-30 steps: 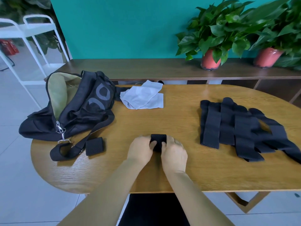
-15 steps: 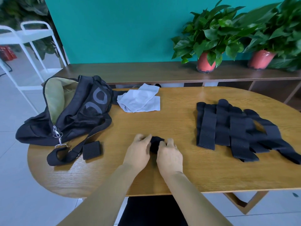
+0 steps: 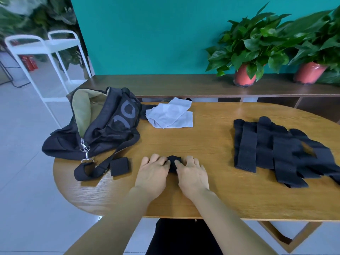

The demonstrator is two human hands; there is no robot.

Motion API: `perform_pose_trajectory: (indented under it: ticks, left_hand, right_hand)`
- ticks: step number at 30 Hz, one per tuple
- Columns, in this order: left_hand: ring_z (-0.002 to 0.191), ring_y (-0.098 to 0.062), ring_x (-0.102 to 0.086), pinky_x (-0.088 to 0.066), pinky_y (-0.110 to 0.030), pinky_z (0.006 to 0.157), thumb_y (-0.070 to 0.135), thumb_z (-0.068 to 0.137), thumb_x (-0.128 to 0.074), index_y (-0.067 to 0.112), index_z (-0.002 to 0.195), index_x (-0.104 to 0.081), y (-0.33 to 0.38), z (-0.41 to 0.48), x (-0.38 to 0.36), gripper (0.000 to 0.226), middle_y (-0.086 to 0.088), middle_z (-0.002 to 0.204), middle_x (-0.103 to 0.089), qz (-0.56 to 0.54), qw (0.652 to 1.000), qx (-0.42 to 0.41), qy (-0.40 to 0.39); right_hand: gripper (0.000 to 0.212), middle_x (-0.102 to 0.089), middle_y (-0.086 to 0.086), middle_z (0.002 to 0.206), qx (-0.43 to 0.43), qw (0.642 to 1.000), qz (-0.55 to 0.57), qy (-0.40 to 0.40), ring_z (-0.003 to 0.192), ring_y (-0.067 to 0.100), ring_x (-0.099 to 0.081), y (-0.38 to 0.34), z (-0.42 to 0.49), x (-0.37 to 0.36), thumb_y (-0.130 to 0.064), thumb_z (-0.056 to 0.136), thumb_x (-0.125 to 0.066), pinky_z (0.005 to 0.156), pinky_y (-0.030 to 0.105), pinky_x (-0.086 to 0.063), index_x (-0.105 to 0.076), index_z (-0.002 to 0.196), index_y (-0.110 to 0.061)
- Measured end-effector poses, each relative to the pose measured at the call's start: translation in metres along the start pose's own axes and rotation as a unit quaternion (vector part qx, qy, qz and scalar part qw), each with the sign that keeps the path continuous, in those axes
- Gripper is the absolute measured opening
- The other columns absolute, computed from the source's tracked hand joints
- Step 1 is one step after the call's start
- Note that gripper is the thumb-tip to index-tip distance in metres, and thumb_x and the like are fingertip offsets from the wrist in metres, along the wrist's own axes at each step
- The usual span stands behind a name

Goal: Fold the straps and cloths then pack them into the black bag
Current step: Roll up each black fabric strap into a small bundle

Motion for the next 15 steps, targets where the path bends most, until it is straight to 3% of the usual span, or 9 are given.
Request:
perform_pose_trajectory:
  ticks: [3,9,15]
  left_hand:
    - [0.125,-0.022,-0.032,-0.025,-0.039,0.093,0.012,0.095,-0.037,0.017,0.138,-0.046,-0.028,-0.014,0.002,0.044,0.003,0.135,-0.046,0.031,0.999,0.033,-0.009]
    - [0.122,-0.023,-0.038,-0.028,-0.041,0.093,0.017,0.093,-0.046,0.019,0.119,-0.065,-0.065,-0.033,0.008,0.032,0.002,0.119,-0.058,0.049,0.997,0.067,-0.006]
    - [0.125,-0.020,-0.031,-0.021,-0.038,0.095,0.018,0.097,-0.039,0.022,0.129,-0.055,-0.079,-0.036,0.008,0.036,0.007,0.128,-0.050,0.044,0.997,0.063,0.010]
  right_hand:
    - [0.036,-0.043,0.008,0.124,0.030,0.999,0.018,-0.034,0.112,0.027,-0.041,-0.033,0.008,-0.004,-0.014,0.095,-0.045,0.089,0.037,-0.036,-0.048,0.130,-0.023]
    - [0.038,-0.042,0.010,0.124,0.051,0.997,0.005,-0.060,0.113,0.029,-0.039,-0.080,0.021,-0.011,-0.013,0.094,-0.044,0.091,0.039,-0.036,-0.045,0.131,-0.022]
    - [0.045,-0.041,0.012,0.127,0.055,0.995,-0.004,-0.084,0.118,0.030,-0.036,-0.101,0.032,-0.016,-0.013,0.094,-0.043,0.093,0.039,-0.036,-0.039,0.138,-0.024]
Point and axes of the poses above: each hand's wrist, its own z-axis towards the middle knuckle, its own x-axis out of the back of the hand, y = z × x, the point moved 6 cm from there along z, towards the middle knuckle
